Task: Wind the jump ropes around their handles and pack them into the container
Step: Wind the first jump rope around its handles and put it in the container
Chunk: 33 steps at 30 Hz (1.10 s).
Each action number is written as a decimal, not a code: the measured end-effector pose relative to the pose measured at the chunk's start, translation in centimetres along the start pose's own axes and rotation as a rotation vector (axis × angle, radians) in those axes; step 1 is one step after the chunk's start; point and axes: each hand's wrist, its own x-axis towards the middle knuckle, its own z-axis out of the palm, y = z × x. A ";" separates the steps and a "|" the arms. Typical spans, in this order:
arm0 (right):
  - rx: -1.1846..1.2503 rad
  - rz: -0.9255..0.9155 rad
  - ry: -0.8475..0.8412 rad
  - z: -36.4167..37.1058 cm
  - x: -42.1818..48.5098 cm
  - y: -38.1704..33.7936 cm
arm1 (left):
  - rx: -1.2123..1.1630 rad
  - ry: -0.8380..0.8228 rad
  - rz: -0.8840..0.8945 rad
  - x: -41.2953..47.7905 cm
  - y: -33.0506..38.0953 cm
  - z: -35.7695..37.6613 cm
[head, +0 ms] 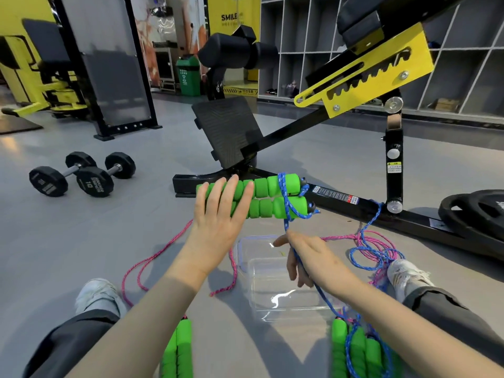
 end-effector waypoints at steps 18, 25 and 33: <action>-0.044 -0.136 -0.549 -9.5 -4.1 -8.3 | 0.102 -0.142 0.181 -2.7 -2.4 0.8; 0.003 -0.364 -0.269 -9.7 -3.1 -8.2 | 0.002 -0.031 0.322 -2.2 -1.5 0.1; 0.294 -0.359 0.123 -8.9 1.0 -4.0 | -0.166 0.114 0.342 -0.4 0.5 -1.2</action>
